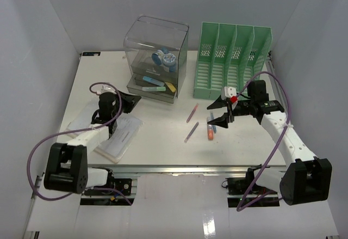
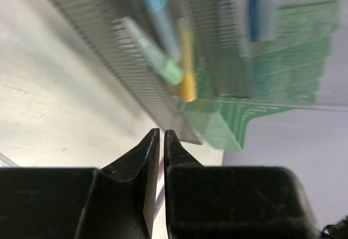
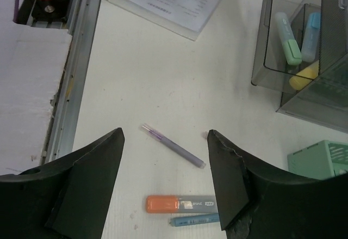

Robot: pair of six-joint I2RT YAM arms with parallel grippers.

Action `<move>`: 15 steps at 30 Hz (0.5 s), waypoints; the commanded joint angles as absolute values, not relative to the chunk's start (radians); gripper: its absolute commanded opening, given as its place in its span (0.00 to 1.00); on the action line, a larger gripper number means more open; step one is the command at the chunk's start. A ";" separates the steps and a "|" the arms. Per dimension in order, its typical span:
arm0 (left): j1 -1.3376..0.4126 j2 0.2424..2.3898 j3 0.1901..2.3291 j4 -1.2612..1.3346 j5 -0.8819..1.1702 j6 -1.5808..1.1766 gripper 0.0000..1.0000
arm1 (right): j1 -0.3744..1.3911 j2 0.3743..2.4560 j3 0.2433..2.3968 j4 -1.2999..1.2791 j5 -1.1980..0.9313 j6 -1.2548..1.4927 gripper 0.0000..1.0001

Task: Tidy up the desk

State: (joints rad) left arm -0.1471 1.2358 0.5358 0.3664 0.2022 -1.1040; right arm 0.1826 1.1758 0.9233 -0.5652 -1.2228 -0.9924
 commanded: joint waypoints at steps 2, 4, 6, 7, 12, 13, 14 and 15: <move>-0.149 1.421 0.580 0.411 0.298 -1.142 0.19 | 0.173 1.110 0.861 -0.374 -1.110 -0.814 0.70; -0.155 1.481 0.611 0.432 0.307 -1.146 0.19 | 0.172 1.099 0.843 -0.327 -1.078 -0.773 0.70; -0.159 1.527 0.641 0.442 0.311 -1.146 0.19 | 0.167 1.089 0.833 -0.302 -1.062 -0.758 0.70; -0.160 1.543 0.655 0.444 0.312 -1.146 0.19 | 0.165 1.086 0.831 -0.297 -1.059 -0.754 0.70; -0.161 1.629 0.723 0.456 0.319 -1.153 0.19 | 0.163 1.089 0.828 -0.286 -1.047 -0.746 0.70; -0.162 1.646 0.730 0.458 0.319 -1.155 0.19 | 0.163 1.090 0.827 -0.286 -1.044 -0.746 0.70; -0.163 1.660 0.737 0.461 0.320 -1.158 0.20 | 0.162 1.091 0.827 -0.287 -1.042 -0.746 0.70; -0.164 1.672 0.744 0.467 0.320 -1.162 0.20 | 0.161 1.091 0.828 -0.287 -1.039 -0.746 0.70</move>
State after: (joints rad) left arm -0.1564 1.6309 0.6969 0.4259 0.3025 -1.1485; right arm 0.1692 1.0992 0.8356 -0.3296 -1.0555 -0.7671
